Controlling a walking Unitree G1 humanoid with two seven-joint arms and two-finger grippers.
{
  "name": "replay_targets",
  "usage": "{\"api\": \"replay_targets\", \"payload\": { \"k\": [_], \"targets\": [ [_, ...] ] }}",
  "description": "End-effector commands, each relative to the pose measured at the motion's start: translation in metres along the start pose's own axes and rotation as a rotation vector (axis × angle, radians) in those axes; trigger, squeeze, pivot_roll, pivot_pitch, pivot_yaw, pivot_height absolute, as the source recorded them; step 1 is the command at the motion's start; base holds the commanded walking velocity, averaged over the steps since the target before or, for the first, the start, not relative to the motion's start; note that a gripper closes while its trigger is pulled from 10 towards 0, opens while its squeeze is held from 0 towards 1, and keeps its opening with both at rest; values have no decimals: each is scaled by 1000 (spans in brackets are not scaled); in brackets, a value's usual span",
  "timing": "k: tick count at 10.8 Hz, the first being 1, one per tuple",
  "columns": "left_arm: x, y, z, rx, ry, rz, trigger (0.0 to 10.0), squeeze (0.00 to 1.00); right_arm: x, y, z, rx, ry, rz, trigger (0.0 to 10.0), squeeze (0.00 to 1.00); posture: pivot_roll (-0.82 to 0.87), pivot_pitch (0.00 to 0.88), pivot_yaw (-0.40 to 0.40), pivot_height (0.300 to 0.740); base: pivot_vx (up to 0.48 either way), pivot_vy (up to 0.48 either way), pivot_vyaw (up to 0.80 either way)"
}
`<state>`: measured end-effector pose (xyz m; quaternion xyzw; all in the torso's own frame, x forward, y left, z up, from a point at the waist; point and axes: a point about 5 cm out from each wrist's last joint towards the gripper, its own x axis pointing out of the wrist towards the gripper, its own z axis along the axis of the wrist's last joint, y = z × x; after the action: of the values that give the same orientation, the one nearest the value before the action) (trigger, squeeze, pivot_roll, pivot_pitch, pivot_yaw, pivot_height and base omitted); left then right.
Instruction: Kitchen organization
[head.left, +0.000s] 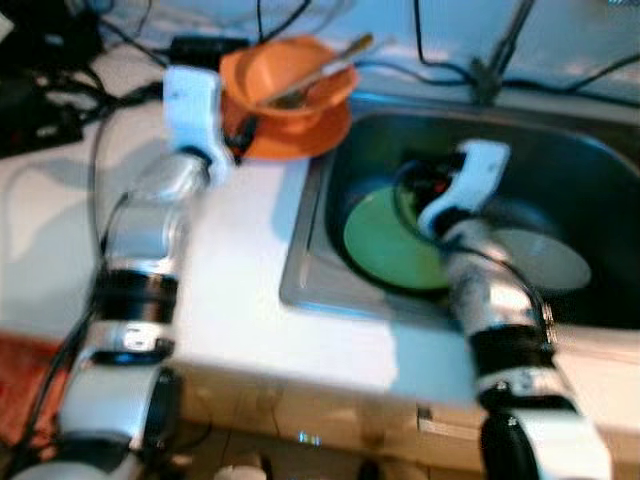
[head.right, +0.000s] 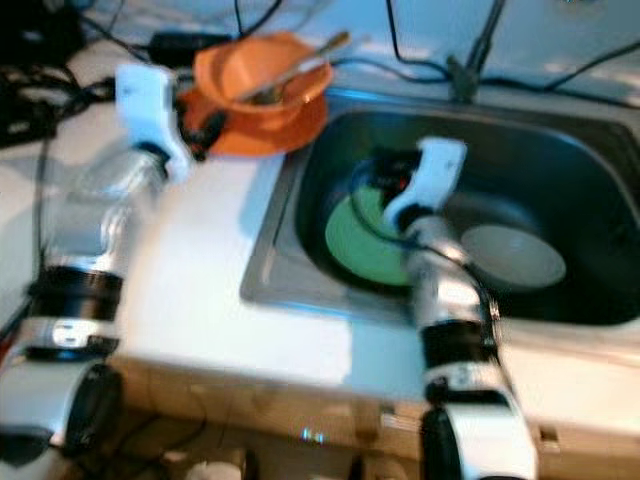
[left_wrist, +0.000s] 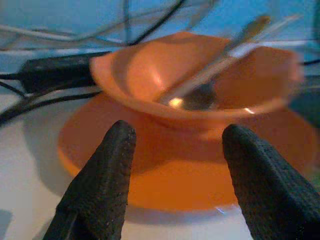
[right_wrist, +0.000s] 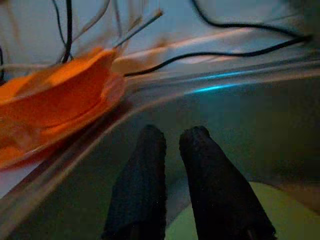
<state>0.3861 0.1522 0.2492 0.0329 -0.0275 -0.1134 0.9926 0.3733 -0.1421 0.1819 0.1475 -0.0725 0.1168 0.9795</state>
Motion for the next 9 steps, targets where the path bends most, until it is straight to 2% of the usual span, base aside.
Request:
{"api": "replay_targets", "payload": {
  "k": [1, 9],
  "targets": [
    [-1, 1, 4, 9, -12, -1, 10000, 0, -3, -3, -4, 3, 15, -9, 10000, 0, 62, 127, -13, 740, 0, 0, 0],
    [-1, 3, -2, 4, 3, 7, 10000, 0, -3, -3, -5, 0, 24, -9, 10000, 0, 60, 133, -18, 740, 0, 0, 0]
  ]
}}
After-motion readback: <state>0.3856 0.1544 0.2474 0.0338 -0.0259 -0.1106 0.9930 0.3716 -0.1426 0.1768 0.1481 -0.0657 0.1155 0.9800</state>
